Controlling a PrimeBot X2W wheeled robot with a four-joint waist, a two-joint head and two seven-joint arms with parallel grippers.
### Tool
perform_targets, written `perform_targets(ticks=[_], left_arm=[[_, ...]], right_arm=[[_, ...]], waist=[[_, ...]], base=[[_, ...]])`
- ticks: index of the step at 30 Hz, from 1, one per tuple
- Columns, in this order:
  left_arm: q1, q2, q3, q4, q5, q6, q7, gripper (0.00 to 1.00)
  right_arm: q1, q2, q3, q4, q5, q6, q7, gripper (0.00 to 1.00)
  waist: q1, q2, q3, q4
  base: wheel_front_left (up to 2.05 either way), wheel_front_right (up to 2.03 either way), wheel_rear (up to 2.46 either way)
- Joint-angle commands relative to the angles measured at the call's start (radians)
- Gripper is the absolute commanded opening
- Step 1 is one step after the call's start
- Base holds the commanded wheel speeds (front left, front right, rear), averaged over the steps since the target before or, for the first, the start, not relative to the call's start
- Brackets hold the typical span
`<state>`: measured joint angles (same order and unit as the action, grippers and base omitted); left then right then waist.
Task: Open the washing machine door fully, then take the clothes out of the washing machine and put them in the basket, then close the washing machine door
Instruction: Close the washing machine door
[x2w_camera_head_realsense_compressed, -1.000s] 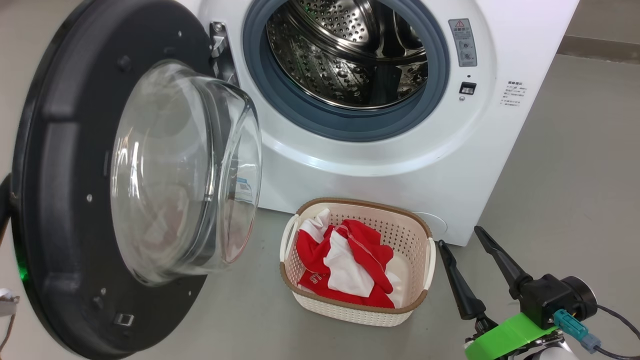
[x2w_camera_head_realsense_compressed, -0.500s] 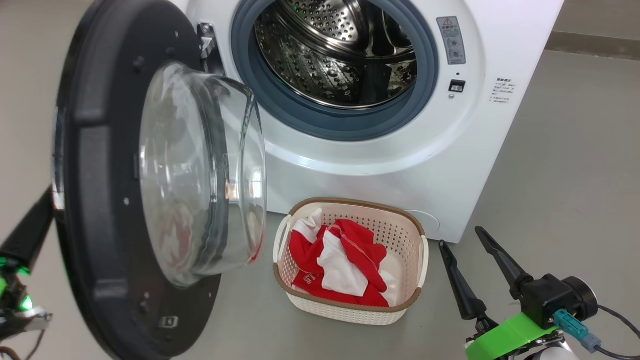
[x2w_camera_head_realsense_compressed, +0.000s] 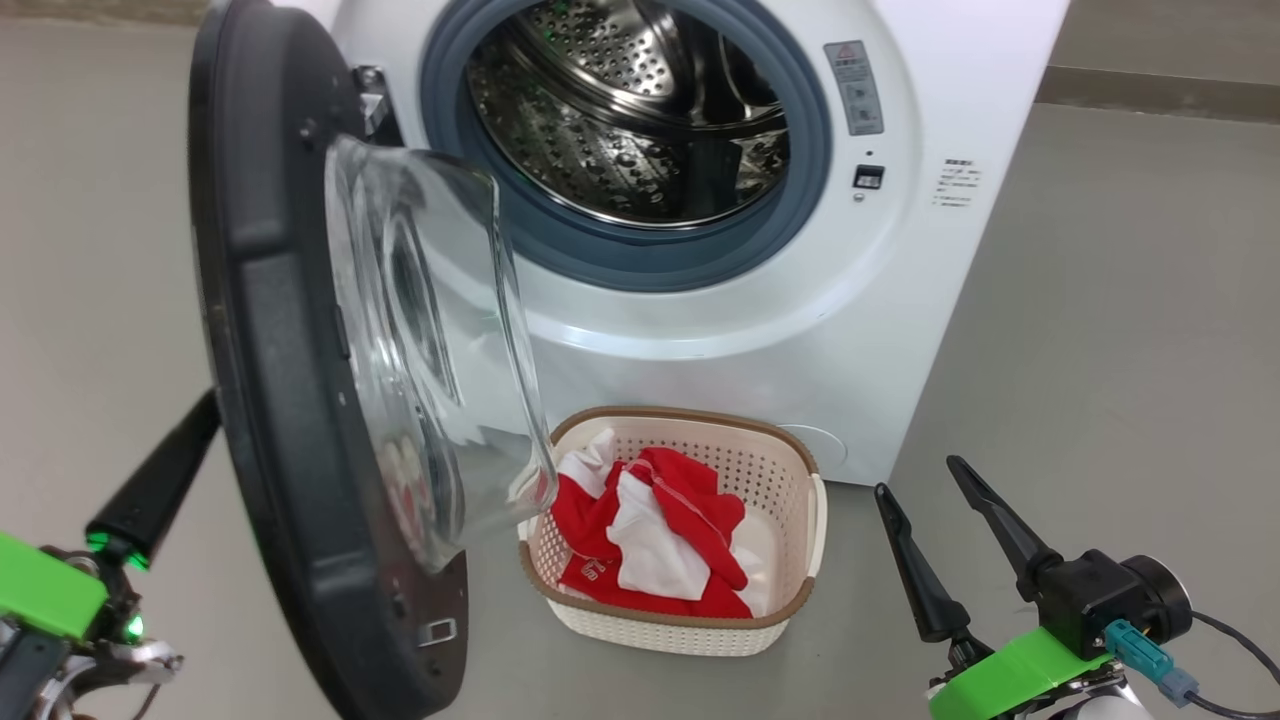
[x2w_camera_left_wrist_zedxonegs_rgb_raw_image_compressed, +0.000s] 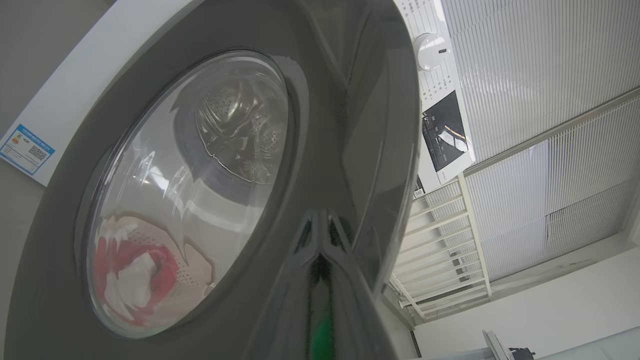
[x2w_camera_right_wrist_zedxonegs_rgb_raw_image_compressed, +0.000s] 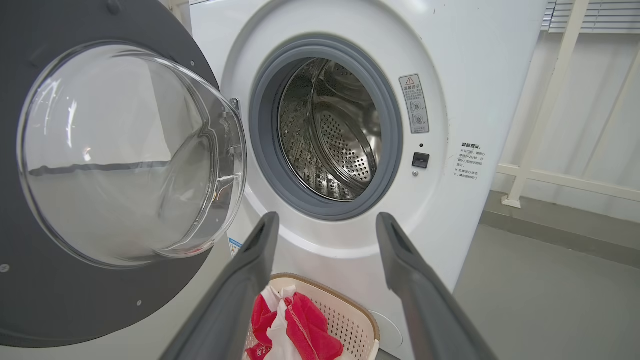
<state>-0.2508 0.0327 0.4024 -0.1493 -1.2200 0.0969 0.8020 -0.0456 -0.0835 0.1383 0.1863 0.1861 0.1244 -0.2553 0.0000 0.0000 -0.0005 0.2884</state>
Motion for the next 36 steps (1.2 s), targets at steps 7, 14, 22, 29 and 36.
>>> perform_targets(ticks=[7, 14, 22, 29, 36], left_arm=[[0.012, 0.018, -0.020, -0.055, -0.025, -0.001, 0.001, 0.00], [0.027, 0.018, -0.044, -0.063, -0.043, -0.004, -0.007, 0.00], [0.037, 0.018, -0.045, -0.068, -0.067, -0.010, -0.015, 0.00], [0.043, 0.018, -0.046, -0.070, -0.074, -0.012, -0.021, 0.00], [0.040, 0.022, -0.016, -0.064, -0.060, -0.019, -0.067, 0.00]], right_arm=[[-0.033, -0.001, 0.023, -0.024, 0.009, 0.006, -0.006, 1.00], [-0.031, -0.005, 0.024, -0.024, 0.009, 0.006, -0.006, 1.00], [-0.036, -0.005, 0.024, -0.026, 0.010, 0.006, -0.006, 1.00], [-0.039, -0.003, 0.028, -0.026, 0.010, 0.006, -0.006, 1.00], [-0.042, -0.005, 0.023, -0.029, 0.008, 0.006, -0.006, 1.00]], waist=[[0.0000, 0.0000, -0.007, -0.045], [0.0000, 0.0000, -0.001, -0.077], [0.0000, 0.0000, 0.004, -0.105], [0.0000, 0.0000, 0.008, -0.121], [0.0000, 0.0000, 0.019, -0.130]], base=[[0.00, 0.00, 0.00], [0.00, 0.00, 0.00], [0.00, 0.00, 0.00], [0.00, 0.00, 0.00], [0.00, 0.00, 0.00]])
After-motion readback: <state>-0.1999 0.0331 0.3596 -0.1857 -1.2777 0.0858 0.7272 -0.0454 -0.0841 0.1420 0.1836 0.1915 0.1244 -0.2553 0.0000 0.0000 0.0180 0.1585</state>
